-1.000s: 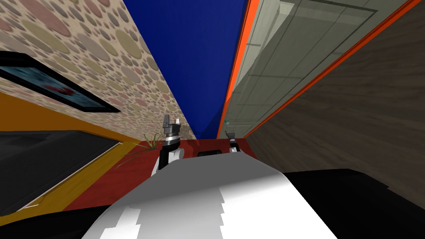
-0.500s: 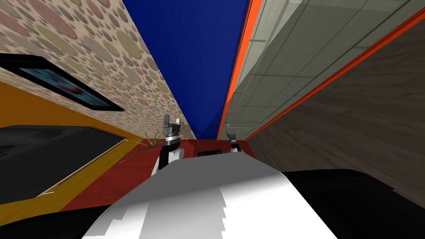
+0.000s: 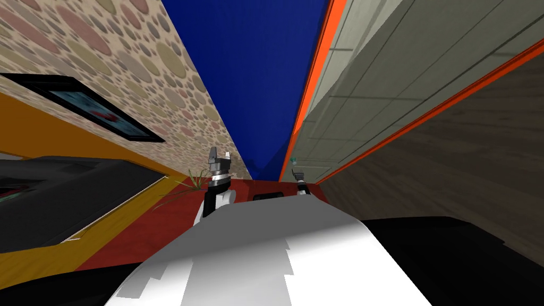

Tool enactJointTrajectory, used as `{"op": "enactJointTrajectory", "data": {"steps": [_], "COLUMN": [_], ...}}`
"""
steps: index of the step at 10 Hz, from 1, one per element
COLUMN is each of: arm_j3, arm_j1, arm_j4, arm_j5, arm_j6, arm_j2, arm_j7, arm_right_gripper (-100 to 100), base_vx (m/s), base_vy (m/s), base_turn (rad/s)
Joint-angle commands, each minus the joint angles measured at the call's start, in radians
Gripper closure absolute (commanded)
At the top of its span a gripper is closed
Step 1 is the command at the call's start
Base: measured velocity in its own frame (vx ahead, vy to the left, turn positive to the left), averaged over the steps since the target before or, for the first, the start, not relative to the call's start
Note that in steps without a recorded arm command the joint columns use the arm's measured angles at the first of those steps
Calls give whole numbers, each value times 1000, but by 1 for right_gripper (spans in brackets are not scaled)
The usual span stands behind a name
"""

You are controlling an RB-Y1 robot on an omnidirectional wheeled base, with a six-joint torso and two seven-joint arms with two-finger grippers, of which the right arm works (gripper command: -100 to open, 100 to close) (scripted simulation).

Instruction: Pull the door open

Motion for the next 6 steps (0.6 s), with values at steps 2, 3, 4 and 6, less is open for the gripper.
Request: {"op": "enactJointTrajectory", "data": {"steps": [2,3,4,6], "arm_j3": [-18,-25,-30,-32], "arm_j1": [9,11,13,10], "arm_j4": [23,34,44,52], "arm_j5": [-13,-18,-22,-24], "arm_j6": [-19,-27,-34,-35], "arm_j2": [-21,-29,-37,-38], "arm_j7": [-26,-37,-46,-48], "arm_right_gripper": [-100,-100,-100,-100], "base_vx": [192,207,221,152], "base_vy": [16,-3,-14,-17], "base_turn": [136,155,130,65]}}
